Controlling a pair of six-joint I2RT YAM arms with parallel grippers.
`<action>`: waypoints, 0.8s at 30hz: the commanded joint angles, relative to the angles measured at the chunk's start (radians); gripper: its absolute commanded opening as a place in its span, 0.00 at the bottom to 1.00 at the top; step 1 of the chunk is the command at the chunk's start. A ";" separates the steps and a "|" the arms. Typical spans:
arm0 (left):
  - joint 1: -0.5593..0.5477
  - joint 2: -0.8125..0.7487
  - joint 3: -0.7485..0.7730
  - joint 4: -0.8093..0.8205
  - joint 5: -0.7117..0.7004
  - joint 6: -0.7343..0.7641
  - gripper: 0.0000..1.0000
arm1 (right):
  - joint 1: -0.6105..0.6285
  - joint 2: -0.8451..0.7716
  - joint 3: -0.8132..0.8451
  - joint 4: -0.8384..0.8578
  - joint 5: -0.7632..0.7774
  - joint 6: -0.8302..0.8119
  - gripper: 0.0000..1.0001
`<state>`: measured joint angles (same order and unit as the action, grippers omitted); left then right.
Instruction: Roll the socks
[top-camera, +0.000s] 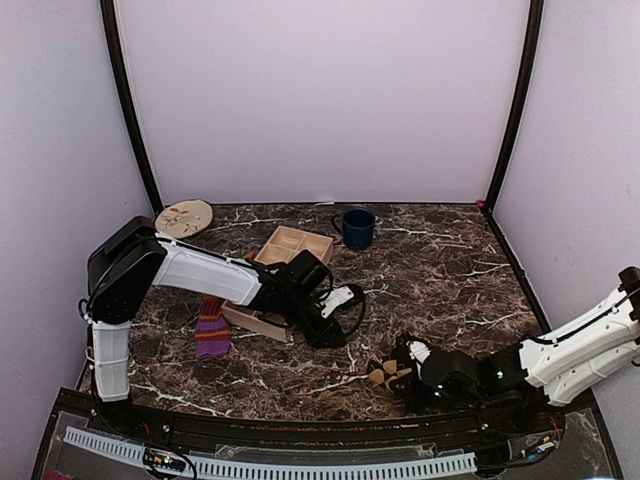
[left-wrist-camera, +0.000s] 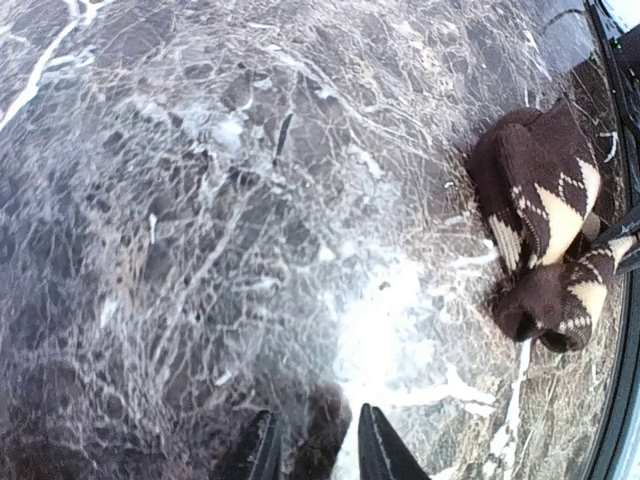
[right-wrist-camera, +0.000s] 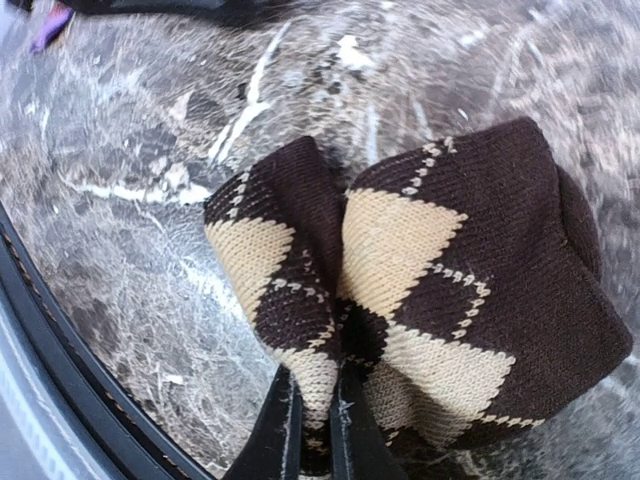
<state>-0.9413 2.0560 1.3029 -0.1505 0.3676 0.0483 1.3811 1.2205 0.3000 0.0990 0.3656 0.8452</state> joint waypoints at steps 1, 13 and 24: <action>-0.005 -0.089 -0.109 0.120 -0.014 -0.022 0.30 | -0.014 -0.039 -0.058 0.037 -0.024 0.151 0.00; -0.109 -0.207 -0.269 0.399 0.007 0.128 0.32 | -0.095 -0.345 -0.248 0.034 -0.117 0.475 0.00; -0.230 -0.146 -0.187 0.414 -0.114 0.321 0.33 | -0.178 -0.373 -0.263 0.000 -0.234 0.627 0.00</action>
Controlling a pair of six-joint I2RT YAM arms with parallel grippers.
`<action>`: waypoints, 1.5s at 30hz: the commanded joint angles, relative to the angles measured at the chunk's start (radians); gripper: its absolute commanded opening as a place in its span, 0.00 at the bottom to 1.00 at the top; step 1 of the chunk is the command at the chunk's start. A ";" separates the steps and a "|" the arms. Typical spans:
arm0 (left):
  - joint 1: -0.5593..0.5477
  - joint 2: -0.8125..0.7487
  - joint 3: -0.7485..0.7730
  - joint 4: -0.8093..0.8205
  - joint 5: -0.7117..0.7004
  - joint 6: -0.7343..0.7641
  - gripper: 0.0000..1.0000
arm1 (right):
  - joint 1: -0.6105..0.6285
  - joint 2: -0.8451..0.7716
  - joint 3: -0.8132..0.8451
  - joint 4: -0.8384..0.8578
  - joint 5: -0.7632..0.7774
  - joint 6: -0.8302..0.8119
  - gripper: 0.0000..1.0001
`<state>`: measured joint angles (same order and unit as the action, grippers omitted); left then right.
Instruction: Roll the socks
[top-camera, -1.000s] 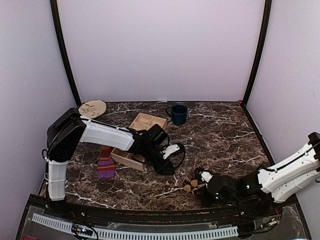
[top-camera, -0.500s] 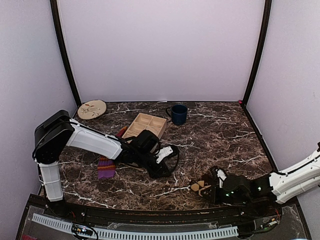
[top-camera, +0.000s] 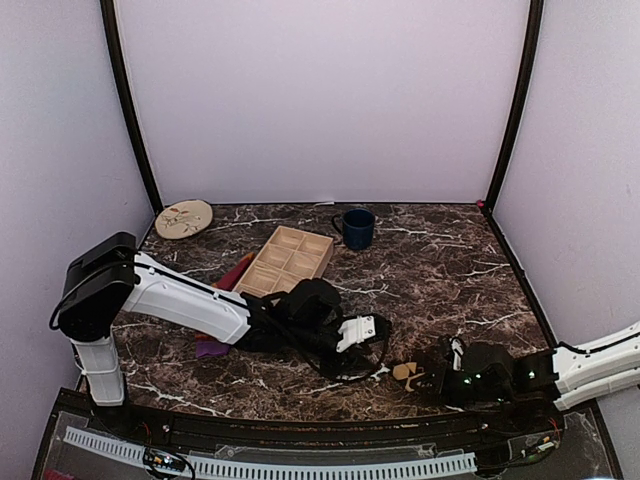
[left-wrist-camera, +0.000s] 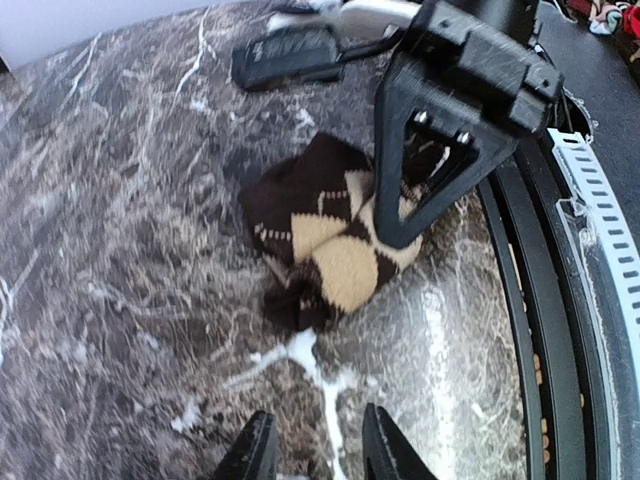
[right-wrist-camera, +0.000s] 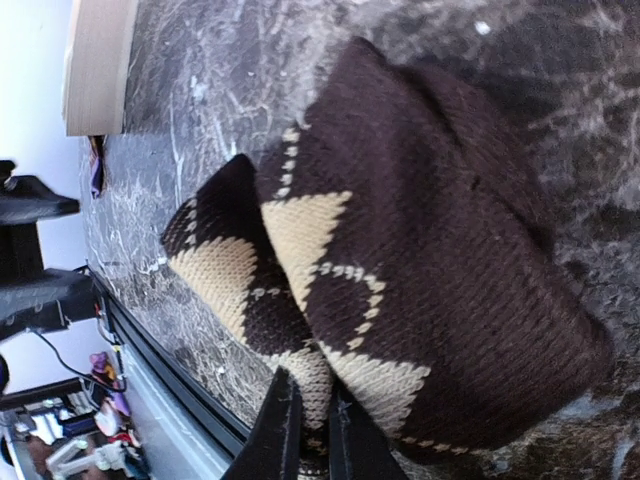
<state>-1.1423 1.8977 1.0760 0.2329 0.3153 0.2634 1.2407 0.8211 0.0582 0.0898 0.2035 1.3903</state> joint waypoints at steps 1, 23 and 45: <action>-0.038 0.020 0.046 0.030 -0.068 0.123 0.33 | -0.051 0.040 -0.019 0.020 -0.090 0.084 0.00; -0.185 0.138 0.050 0.180 -0.384 0.476 0.34 | -0.146 0.043 -0.021 0.028 -0.297 0.136 0.00; -0.224 0.130 -0.085 0.313 -0.538 0.653 0.35 | -0.316 0.397 0.104 0.193 -0.600 -0.093 0.00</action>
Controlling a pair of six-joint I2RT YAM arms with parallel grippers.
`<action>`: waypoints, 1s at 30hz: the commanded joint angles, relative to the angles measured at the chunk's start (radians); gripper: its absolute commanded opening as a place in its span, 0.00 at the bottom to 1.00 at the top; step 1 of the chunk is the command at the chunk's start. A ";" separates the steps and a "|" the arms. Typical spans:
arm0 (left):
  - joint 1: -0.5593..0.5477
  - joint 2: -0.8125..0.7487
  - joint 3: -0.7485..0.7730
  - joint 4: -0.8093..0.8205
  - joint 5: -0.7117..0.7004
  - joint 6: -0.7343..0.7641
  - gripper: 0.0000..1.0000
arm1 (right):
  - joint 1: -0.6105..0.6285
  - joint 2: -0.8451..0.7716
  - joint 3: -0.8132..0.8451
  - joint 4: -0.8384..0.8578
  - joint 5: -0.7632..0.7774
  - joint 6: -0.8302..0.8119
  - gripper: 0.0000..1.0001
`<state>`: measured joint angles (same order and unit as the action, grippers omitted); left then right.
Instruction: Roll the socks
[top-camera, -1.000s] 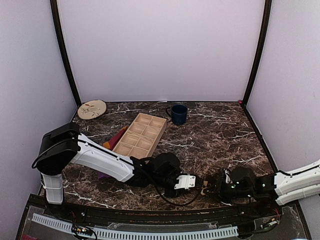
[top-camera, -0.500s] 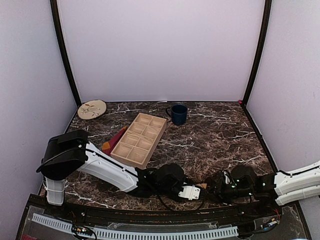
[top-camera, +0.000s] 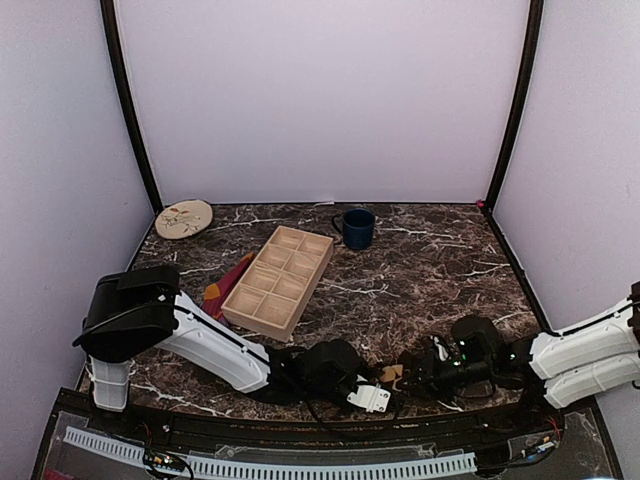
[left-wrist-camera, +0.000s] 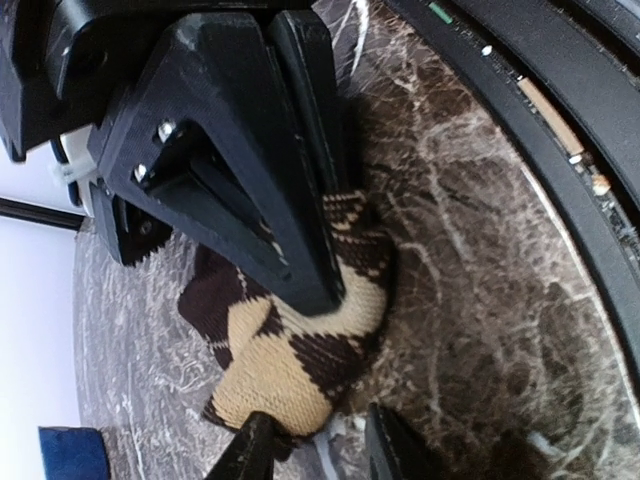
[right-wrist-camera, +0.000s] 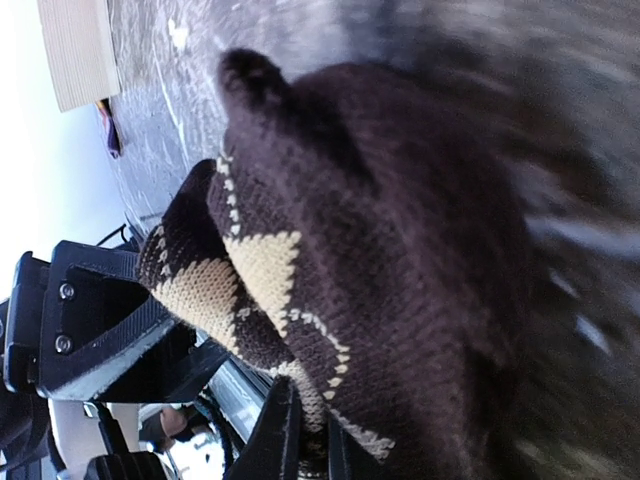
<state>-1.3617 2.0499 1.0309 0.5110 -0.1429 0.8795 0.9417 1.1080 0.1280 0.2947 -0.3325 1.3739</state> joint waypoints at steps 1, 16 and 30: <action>-0.005 -0.021 -0.045 0.046 -0.099 0.044 0.35 | -0.019 0.139 0.050 -0.007 -0.082 -0.090 0.00; -0.003 -0.052 -0.134 0.083 -0.180 0.099 0.35 | -0.071 0.221 0.162 -0.084 -0.177 -0.206 0.00; -0.003 -0.138 -0.135 0.037 -0.057 0.100 0.35 | -0.092 0.264 0.229 -0.141 -0.222 -0.282 0.00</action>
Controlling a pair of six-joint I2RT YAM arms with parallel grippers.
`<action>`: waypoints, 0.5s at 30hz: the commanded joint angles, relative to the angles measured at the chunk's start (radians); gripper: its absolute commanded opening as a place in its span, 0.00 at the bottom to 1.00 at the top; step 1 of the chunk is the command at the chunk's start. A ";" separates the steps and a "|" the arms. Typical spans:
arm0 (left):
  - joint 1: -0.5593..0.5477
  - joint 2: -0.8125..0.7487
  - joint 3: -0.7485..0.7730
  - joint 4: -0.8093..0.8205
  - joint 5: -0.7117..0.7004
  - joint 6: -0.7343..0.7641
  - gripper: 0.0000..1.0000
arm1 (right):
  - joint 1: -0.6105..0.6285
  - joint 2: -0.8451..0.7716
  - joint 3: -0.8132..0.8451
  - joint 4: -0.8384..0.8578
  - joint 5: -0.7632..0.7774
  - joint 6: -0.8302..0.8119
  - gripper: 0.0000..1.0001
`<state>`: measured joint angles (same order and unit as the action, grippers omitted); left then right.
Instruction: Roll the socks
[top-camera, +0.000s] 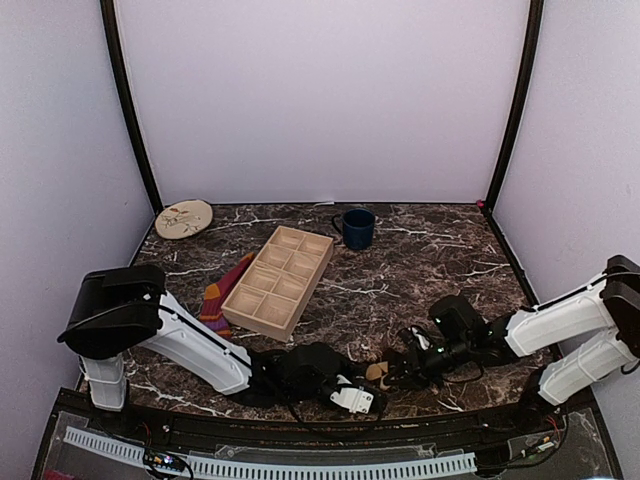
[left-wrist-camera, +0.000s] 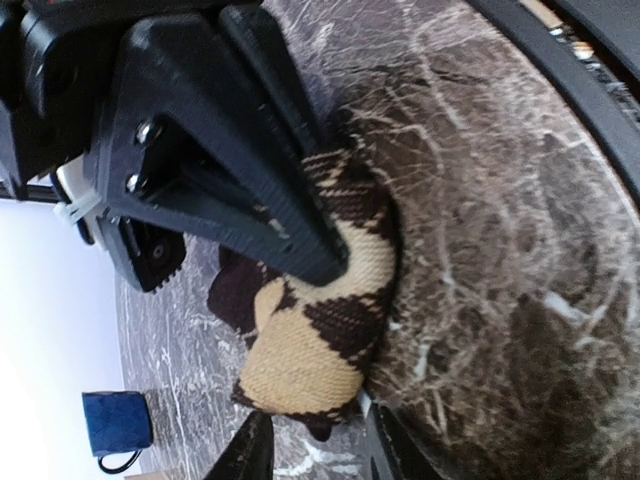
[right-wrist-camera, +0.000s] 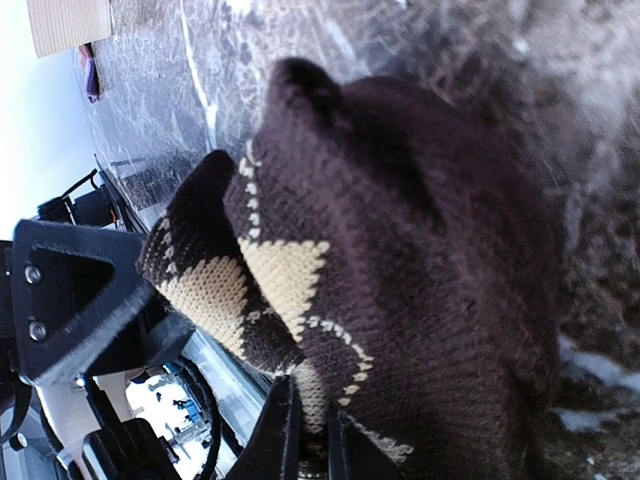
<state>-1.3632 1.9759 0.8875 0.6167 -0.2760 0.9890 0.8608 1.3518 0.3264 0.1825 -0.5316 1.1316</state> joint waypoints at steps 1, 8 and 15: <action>-0.001 -0.069 0.014 -0.089 0.092 -0.016 0.35 | -0.014 0.022 0.033 -0.027 -0.026 -0.042 0.00; 0.001 -0.056 0.037 -0.125 0.102 -0.006 0.36 | -0.019 0.042 0.051 -0.030 -0.051 -0.065 0.00; 0.008 -0.017 0.073 -0.080 0.061 0.019 0.37 | -0.020 0.053 0.067 -0.055 -0.079 -0.093 0.00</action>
<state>-1.3624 1.9522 0.9230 0.5213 -0.2005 0.9894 0.8478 1.3949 0.3656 0.1555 -0.5842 1.0721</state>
